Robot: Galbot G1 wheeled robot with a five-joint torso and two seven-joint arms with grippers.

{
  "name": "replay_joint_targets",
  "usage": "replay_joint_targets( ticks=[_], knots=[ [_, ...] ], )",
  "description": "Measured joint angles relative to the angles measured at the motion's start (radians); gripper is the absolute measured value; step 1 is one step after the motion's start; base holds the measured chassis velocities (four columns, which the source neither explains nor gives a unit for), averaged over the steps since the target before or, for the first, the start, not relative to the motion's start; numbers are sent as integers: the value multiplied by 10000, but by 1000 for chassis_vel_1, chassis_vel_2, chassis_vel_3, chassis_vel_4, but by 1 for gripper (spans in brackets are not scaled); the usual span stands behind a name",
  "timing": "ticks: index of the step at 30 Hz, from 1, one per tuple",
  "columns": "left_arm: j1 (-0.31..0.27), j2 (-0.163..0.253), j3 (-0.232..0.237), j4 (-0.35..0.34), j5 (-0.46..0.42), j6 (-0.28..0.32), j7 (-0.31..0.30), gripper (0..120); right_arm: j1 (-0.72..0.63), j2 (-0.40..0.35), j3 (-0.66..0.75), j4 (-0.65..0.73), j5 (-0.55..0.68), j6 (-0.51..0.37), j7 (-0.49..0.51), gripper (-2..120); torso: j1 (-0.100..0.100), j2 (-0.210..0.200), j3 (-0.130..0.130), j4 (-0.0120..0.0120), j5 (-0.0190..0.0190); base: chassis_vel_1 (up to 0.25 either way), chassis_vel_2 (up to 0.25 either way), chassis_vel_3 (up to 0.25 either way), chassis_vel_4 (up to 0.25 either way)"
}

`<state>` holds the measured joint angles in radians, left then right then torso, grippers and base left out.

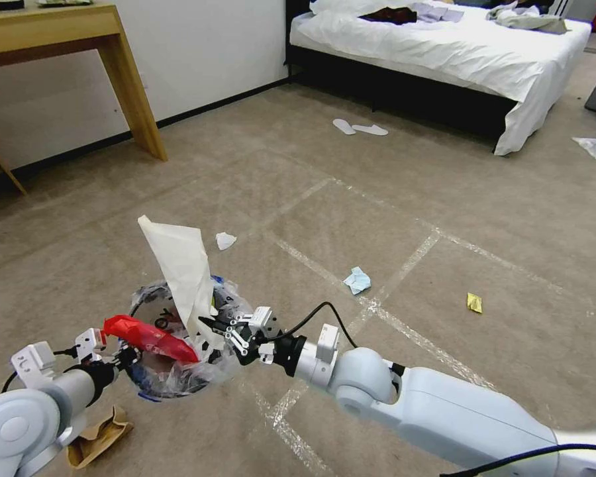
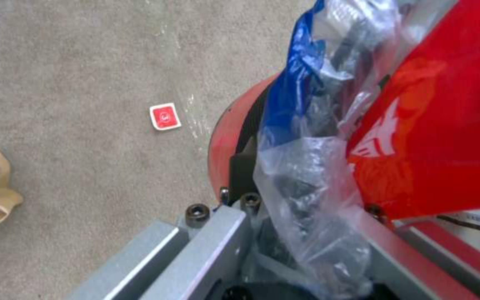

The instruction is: Pick up the trash bin and place the garbage on the floor into it.

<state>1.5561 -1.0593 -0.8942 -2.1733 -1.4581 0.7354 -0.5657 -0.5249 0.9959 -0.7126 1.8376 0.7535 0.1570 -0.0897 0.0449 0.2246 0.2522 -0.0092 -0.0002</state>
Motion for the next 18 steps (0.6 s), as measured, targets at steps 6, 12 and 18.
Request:
replay_joint_targets(
  ticks=[6,12,18],
  knots=[
    [99,-35,-28,-93,0,0,12,0,155,623,-89,-759,-250,204,-108,0,0,0,0,0,-1,0,0,0,0],
    [154,-24,-48,-168,-3,-1,18,0,229,1155,-136,-1376,-529,413,-180,0,0,0,0,0,0,0,0,0,0],
    [193,47,-100,-221,-64,-2,13,0,273,1578,-183,-1915,-708,571,-247,0,0,0,0,0,0,0,0,0,0]
  ],
)
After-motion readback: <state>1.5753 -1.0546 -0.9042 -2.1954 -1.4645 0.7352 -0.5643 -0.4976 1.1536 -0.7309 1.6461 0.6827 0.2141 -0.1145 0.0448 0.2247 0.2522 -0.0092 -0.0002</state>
